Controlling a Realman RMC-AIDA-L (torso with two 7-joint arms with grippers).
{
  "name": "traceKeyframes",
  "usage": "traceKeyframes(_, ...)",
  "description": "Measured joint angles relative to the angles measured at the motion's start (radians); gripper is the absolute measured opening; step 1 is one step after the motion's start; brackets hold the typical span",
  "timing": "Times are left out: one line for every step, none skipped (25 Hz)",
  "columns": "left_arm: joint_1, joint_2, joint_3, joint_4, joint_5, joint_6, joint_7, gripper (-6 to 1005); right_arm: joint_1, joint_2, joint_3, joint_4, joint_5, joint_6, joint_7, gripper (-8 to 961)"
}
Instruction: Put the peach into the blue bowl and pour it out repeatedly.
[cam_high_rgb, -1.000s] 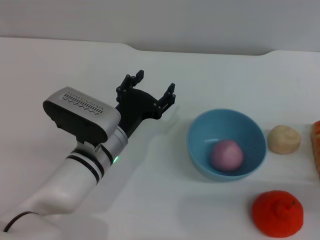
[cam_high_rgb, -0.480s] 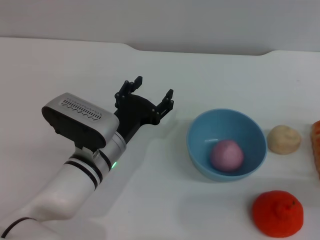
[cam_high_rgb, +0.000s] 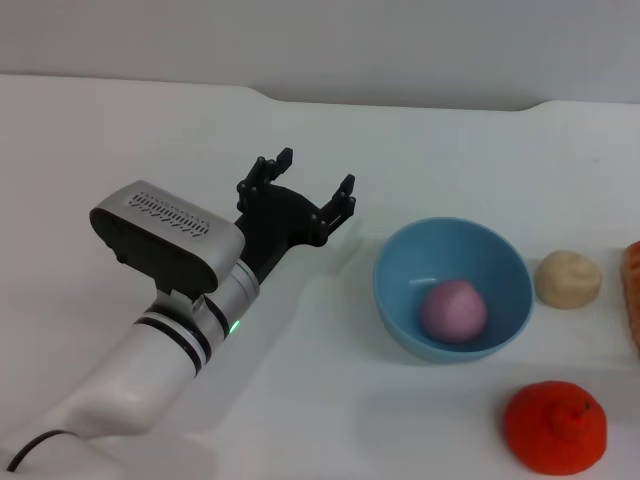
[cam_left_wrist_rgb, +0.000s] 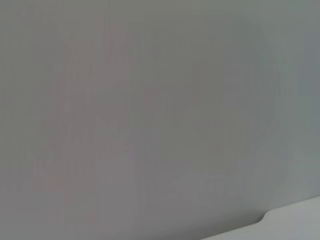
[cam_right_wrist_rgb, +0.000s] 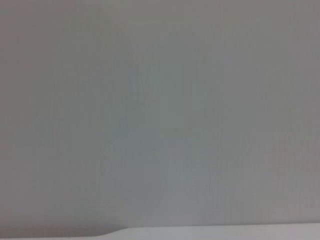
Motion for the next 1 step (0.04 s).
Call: traceKeyframes(-0.001,0.0,0.0,0.0,0.0,0.0,0.0,807,-0.002,0.0,0.0,0.0,0.0,0.0,0.0,684)
